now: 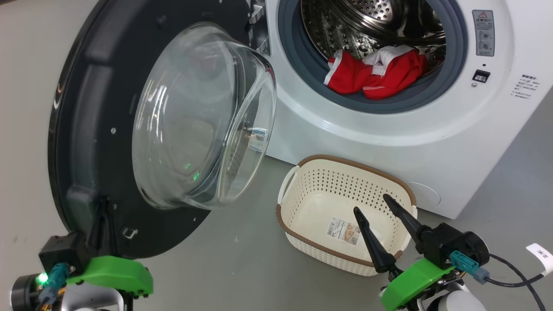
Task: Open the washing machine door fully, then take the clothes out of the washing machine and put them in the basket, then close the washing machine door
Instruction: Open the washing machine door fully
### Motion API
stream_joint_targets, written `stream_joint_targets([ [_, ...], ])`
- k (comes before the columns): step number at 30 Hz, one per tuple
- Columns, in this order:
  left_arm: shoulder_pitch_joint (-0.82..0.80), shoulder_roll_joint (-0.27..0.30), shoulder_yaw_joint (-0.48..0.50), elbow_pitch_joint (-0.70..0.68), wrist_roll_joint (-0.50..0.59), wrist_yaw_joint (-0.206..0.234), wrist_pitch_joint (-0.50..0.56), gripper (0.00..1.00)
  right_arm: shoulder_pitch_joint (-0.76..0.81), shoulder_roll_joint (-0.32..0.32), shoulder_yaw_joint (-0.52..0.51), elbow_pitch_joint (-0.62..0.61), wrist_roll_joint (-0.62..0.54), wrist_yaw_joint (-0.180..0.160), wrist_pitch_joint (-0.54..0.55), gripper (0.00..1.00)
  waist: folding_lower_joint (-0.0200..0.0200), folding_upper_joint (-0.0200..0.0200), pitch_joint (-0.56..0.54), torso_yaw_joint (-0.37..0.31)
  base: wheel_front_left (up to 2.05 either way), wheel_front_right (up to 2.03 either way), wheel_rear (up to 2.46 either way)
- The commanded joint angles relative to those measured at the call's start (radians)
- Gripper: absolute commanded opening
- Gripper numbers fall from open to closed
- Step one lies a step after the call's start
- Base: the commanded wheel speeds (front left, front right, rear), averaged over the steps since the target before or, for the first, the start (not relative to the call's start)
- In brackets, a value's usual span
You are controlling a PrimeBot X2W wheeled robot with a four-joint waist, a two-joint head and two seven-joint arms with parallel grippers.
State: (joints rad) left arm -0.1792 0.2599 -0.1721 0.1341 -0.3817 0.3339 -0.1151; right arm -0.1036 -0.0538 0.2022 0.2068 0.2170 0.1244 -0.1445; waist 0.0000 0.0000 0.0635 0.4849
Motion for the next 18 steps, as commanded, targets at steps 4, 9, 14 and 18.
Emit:
stream_joint_targets([
  [4,-0.071,0.047,0.065,0.011,-0.013,0.000,-0.023,0.00,0.006,0.004,0.016,-0.039,-0.017,0.006,0.006,1.00,0.0000,0.0000,0.003,0.002,0.00,0.00,0.00],
  [9,-0.097,0.052,0.072,0.053,-0.026,-0.014,-0.040,0.00,0.011,0.004,0.018,-0.051,-0.023,0.006,0.015,1.00,0.0000,0.0000,0.011,0.002,0.00,0.00,0.00],
  [14,-0.129,0.052,0.077,0.107,-0.039,-0.027,-0.058,0.00,0.017,0.004,0.014,-0.064,-0.033,0.006,0.026,1.00,0.0000,0.0000,0.020,0.001,0.00,0.00,0.00],
  [18,-0.156,0.052,0.085,0.151,-0.051,-0.037,-0.072,0.00,0.019,0.004,0.009,-0.076,-0.043,0.006,0.036,1.00,0.0000,0.0000,0.029,0.000,0.00,0.00,0.00],
])
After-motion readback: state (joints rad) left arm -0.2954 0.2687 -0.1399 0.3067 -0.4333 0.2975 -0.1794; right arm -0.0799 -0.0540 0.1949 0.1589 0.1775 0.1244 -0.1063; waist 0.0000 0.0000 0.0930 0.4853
